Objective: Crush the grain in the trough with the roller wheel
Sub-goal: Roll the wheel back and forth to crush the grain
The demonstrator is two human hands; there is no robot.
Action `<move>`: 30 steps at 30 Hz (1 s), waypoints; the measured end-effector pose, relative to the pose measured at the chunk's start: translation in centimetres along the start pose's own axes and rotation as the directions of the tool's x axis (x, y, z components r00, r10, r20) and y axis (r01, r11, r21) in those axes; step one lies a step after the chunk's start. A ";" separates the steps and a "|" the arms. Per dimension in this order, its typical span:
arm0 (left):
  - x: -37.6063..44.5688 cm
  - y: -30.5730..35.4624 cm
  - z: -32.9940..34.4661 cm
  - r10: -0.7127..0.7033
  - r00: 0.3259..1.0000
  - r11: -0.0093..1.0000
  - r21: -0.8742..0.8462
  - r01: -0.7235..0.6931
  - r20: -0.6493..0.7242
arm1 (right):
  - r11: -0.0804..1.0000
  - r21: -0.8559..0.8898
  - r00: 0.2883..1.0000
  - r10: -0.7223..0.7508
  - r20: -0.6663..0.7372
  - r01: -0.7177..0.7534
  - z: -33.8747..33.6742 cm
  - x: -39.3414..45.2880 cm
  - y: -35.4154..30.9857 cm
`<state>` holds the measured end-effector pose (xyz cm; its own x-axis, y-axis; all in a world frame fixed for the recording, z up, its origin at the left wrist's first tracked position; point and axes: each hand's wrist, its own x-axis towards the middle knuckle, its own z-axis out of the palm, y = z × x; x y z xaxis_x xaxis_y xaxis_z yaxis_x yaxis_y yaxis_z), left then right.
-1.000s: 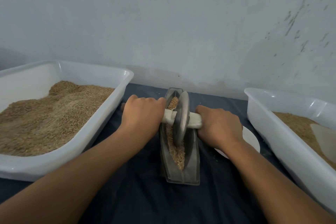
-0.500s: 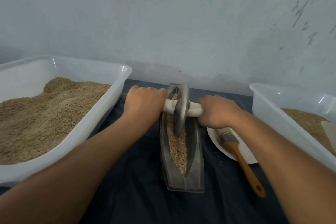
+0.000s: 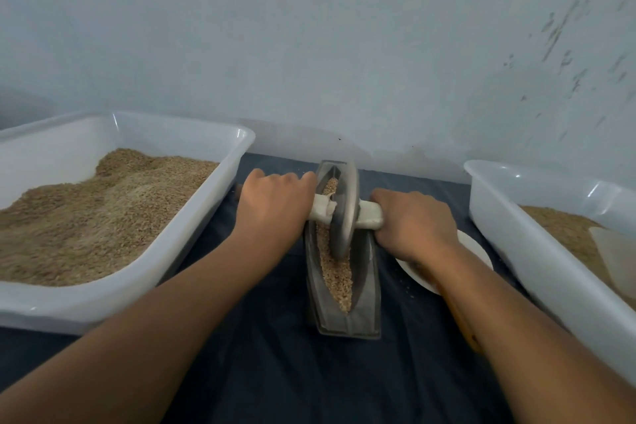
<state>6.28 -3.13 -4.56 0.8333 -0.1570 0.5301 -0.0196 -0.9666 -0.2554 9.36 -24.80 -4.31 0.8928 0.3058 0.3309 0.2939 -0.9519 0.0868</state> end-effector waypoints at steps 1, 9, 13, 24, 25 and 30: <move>-0.3 0.1 -0.2 -0.002 1.000 1.000 -0.004 0.002 -0.006 | 1.000 -0.002 1.000 0.005 -0.015 -0.005 0.0 -0.3 -0.1; -1.7 0.4 -2.0 0.022 1.000 0.999 -0.030 -0.023 -0.006 | 0.998 0.025 0.988 0.052 -0.145 -0.049 0.1 -3.0 -0.7; -2.7 0.4 -2.2 0.010 1.000 0.999 -0.043 -0.010 0.004 | 0.998 -0.070 0.962 -0.016 -0.274 -0.003 -0.4 -4.4 -1.3; -2.8 0.5 -2.2 0.003 1.000 0.999 -0.048 -0.003 0.000 | 0.987 -0.116 0.947 0.067 -0.315 -0.109 -0.3 -5.0 -2.1; -2.7 0.5 -2.0 -0.002 1.000 0.999 -0.047 0.002 0.004 | 0.989 -0.108 0.954 0.065 -0.292 -0.100 -0.2 -4.7 -1.9; -1.8 0.3 -1.2 -0.006 1.000 1.000 -0.022 0.006 0.004 | 0.996 -0.044 0.981 0.069 -0.184 -0.078 0.1 -3.1 -1.2</move>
<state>4.11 -3.37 -4.62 0.8354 -0.1501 0.5287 -0.0266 -0.9719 -0.2340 6.27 -24.66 -5.59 0.8329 0.2304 0.5032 0.2079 -0.9729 0.1014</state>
